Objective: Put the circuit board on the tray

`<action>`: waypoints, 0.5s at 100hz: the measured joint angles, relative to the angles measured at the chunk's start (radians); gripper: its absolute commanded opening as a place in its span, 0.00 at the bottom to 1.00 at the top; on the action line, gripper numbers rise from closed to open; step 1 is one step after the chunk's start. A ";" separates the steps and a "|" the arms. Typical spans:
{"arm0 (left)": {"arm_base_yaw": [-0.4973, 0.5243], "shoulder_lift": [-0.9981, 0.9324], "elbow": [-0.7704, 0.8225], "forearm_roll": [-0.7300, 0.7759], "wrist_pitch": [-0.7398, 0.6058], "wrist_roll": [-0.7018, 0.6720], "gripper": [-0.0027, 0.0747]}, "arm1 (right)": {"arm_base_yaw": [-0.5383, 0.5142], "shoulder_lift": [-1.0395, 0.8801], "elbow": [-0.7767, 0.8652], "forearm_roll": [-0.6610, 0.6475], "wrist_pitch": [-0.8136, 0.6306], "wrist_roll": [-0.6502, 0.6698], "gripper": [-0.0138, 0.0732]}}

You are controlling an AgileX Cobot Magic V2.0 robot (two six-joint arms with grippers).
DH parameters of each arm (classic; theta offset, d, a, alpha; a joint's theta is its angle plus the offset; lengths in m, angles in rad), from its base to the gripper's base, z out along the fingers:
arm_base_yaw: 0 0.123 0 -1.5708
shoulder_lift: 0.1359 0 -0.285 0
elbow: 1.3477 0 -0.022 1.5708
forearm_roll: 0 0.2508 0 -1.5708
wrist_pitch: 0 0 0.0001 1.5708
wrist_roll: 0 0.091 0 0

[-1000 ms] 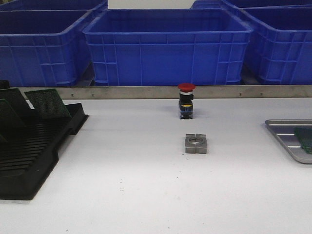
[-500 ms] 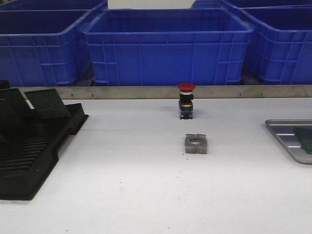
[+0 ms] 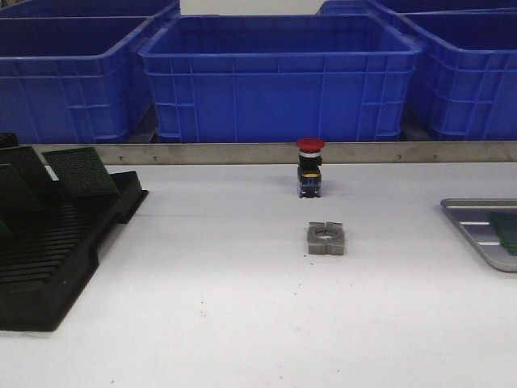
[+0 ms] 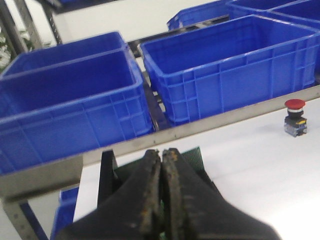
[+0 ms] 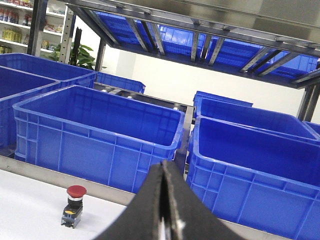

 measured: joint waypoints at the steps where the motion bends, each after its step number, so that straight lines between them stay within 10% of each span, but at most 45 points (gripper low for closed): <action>1: 0.000 0.000 0.004 0.022 -0.002 -0.029 0.01 | 0.000 0.000 0.000 0.000 0.000 0.000 0.09; 16: 0.037 -0.051 0.127 0.360 -0.015 -0.460 0.01 | 0.000 0.000 0.000 0.000 0.000 -0.002 0.09; 50: 0.142 -0.167 0.238 0.438 0.024 -0.562 0.01 | 0.000 0.000 0.001 0.000 -0.002 -0.002 0.09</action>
